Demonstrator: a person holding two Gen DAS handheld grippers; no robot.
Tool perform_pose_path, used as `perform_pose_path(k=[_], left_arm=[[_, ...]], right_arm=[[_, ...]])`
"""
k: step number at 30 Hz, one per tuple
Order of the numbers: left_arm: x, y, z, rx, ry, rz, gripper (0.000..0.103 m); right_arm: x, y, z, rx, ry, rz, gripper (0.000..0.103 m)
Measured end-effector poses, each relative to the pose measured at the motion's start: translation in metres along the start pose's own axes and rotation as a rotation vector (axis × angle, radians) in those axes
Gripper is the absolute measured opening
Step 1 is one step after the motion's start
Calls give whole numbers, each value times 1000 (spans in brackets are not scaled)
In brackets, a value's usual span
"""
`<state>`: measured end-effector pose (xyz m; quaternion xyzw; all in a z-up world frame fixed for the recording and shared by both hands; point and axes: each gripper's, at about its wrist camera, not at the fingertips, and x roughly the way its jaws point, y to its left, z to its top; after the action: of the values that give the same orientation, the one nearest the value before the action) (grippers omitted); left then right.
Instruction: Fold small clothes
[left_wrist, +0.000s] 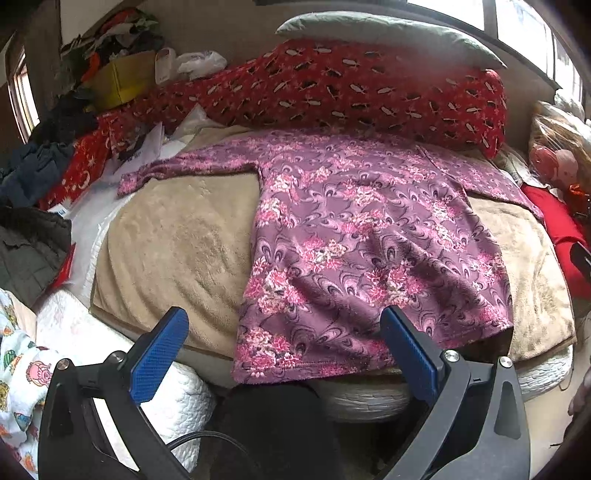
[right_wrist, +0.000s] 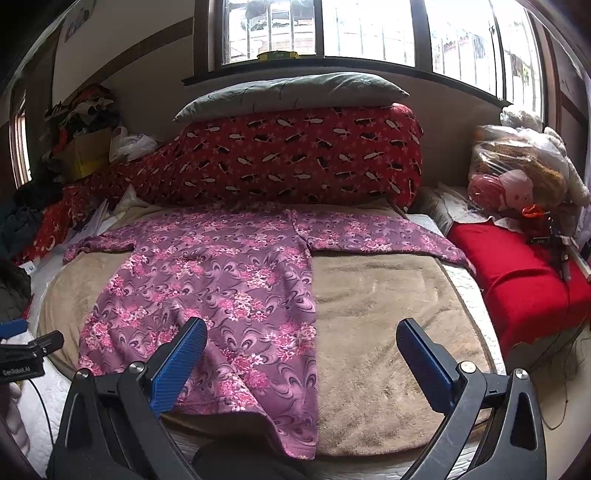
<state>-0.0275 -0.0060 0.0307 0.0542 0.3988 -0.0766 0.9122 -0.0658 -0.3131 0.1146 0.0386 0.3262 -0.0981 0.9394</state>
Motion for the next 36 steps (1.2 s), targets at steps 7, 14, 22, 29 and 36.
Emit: perform_pose_path(k=[7,14,22,29,36], left_arm=[[-6,-2,-1,9,-35,12,103],[-4,2,-3,-17,-18,7,103],[-5,2,-2,-18,-25,8,103],[-5,3,0,-25,-19,6,103],[-2,4,0,-26,-13,3,103]], right_arm=[[3,-3,-2,7,5,-5,103],[-2,-5,-5,3,-6,7,102],[-6,-8,-3,14,-17,8,102],[-5,-2,-3,-6,-17,15,101],[-3,-1,-2,-7,-12,13,101]])
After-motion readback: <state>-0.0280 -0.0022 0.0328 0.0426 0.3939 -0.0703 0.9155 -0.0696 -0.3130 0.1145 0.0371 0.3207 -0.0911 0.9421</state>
